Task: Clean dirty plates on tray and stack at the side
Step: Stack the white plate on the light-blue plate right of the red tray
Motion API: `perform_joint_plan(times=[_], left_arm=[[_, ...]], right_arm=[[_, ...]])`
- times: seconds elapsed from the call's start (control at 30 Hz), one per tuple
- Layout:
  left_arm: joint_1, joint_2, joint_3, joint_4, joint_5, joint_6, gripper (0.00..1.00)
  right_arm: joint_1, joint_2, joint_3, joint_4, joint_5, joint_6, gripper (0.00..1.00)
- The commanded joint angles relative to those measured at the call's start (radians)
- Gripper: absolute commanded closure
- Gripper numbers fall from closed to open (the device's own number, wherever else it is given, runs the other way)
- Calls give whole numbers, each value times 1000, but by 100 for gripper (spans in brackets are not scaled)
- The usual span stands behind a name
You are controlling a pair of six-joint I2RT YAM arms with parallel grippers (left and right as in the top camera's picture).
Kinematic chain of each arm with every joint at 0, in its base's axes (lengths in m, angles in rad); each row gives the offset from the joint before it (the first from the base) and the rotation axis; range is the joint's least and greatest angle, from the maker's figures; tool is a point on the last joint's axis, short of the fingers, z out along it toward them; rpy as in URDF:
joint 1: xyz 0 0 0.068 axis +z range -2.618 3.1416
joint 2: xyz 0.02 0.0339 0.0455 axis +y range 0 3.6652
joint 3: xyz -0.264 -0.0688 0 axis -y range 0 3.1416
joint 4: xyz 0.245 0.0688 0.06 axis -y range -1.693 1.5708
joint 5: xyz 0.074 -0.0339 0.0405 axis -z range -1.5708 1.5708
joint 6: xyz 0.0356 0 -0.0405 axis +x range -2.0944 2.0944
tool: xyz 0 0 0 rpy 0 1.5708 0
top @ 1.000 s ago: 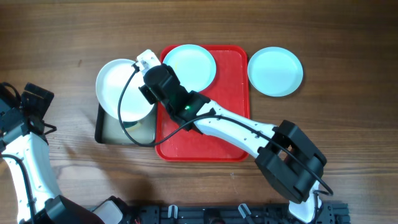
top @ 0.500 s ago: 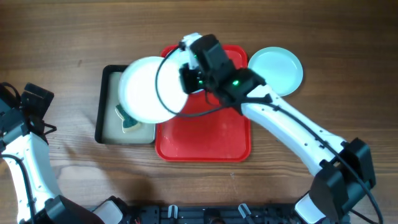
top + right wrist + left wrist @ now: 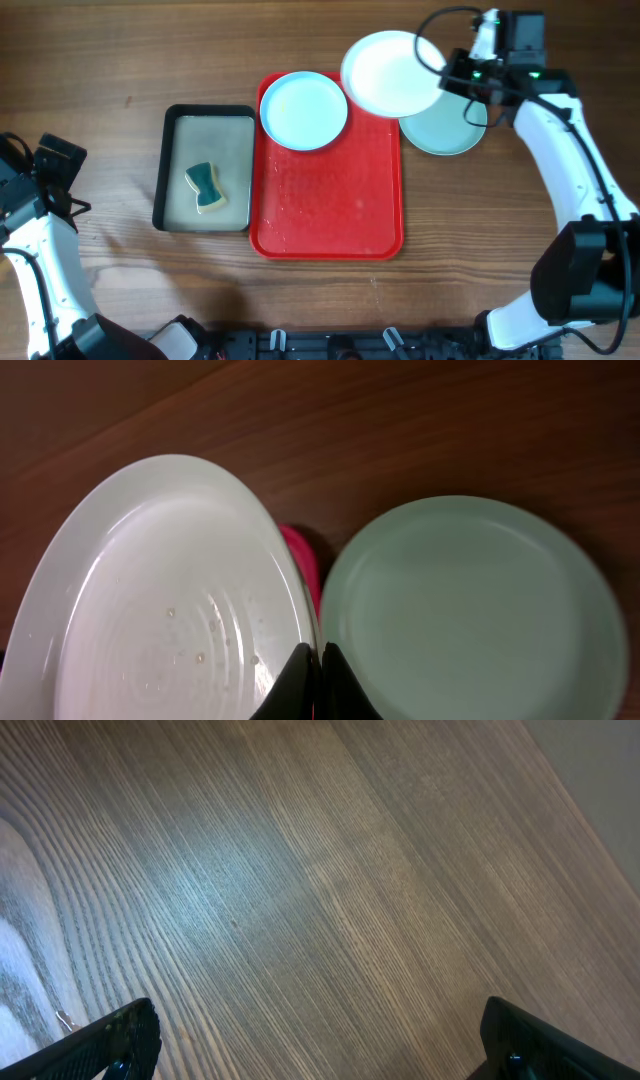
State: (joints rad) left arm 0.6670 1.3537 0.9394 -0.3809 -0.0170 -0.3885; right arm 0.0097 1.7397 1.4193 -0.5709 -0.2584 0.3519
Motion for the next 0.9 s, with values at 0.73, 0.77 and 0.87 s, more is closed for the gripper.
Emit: perform_joint_plan(times=[0.73,0.77,0.87], left_arm=[[3,-12,18,3,9,-12,0],[3,-12,18,3,9,-12,0],[3,-12,18,3,9,-12,0]], right_arm=[[-125,185,-40,-221,370,-48,95],[-125,185,-40,-219,322,-64,91],[-125,185,-41,-220,282,-64,84]])
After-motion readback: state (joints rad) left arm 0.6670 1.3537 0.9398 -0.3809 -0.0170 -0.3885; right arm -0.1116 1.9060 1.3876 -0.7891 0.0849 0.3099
